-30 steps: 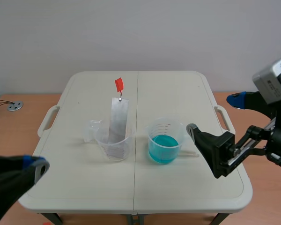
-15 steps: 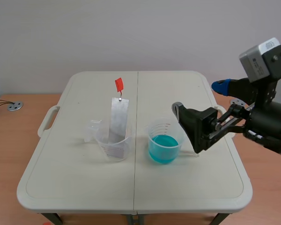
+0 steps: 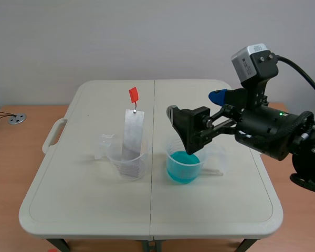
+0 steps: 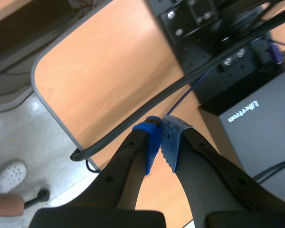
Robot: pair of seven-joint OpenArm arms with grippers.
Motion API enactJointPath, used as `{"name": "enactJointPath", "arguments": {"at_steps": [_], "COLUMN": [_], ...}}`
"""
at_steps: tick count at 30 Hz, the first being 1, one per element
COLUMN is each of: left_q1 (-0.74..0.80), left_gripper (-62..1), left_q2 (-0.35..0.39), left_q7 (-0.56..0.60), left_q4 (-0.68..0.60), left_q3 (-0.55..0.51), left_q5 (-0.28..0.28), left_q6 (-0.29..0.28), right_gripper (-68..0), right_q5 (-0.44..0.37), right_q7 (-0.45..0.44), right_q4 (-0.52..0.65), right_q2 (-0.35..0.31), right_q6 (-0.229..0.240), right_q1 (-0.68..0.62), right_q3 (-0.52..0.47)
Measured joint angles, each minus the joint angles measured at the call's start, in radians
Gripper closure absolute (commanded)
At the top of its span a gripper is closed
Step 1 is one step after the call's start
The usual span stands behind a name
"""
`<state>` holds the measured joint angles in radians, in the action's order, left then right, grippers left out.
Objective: Hold the metal plate by the orange handle, dip it into the blue solution, take it out and point at it, then put the plate back in the beaker on the left.
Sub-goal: 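Lift the metal plate out of the left beaker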
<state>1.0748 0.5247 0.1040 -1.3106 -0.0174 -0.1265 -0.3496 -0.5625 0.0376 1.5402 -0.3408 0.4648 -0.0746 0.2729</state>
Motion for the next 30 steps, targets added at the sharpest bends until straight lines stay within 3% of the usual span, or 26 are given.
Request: {"name": "enactJointPath", "arguments": {"at_steps": [4, 20, 30], "left_q1": [-0.074, -0.113, -0.113], "left_gripper": [-1.6, -1.6, -1.6], "left_q2": [-0.022, -0.026, -0.026], "left_q7": [0.001, 0.002, 0.002], "left_q4": [0.088, 0.137, 0.137], "left_q3": [0.023, 0.084, 0.084], "left_q5": [0.050, 0.051, 0.052], "left_q6": [0.001, -0.007, -0.006], "right_gripper": [-66.3, -66.3, -66.3], "right_q5": [-0.027, -0.041, -0.040], "right_q7": [0.039, 0.113, 0.171], "right_q4": [-0.058, -0.328, -0.524], "right_q2": [0.029, 0.174, 0.286], "right_q6": [0.004, 0.023, 0.031], "right_q1": [0.064, 0.341, 0.466], "right_q3": [0.024, 0.111, 0.114]}}
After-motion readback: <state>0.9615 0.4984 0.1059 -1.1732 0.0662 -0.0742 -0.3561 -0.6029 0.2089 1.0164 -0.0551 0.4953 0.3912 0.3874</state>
